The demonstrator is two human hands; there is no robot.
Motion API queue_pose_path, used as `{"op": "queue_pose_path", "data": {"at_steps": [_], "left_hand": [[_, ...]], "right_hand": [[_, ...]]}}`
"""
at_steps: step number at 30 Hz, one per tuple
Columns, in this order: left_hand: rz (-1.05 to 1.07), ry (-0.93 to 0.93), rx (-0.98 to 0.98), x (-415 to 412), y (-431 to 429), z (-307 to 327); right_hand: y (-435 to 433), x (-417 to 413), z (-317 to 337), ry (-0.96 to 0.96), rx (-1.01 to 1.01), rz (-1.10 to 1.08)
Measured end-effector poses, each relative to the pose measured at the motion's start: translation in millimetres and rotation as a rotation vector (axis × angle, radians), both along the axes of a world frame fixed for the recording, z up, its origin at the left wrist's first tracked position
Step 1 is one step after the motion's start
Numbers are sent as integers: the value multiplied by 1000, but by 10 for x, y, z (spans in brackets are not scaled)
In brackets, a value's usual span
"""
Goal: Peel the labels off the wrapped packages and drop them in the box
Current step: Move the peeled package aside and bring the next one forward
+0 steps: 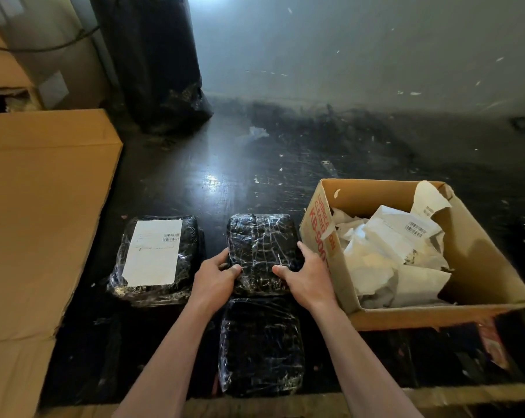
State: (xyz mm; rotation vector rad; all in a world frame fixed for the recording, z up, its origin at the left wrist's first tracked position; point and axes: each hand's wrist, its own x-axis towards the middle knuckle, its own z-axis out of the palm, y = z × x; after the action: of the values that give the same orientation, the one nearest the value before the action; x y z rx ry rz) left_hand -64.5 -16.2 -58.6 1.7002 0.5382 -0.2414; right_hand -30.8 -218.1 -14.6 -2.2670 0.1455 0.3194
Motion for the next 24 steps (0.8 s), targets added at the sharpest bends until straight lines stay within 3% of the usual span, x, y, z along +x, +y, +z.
{"op": "queue_pose_path", "data": {"at_steps": [10,15,20,24], "left_hand": [[40,-68,-3,-974,-173,519],[59,-21,-93,-1388,-283,509],[64,19,-28,-1683,-371,356],[71,34,-87,-1816,-444,264]], "right_hand": [[-239,-867,321,-60,47,65],[-382,-1291,286,-33,84,84],[-479,-1586,117,24,100,98],[-568,-1670,1,74,113,95]]}}
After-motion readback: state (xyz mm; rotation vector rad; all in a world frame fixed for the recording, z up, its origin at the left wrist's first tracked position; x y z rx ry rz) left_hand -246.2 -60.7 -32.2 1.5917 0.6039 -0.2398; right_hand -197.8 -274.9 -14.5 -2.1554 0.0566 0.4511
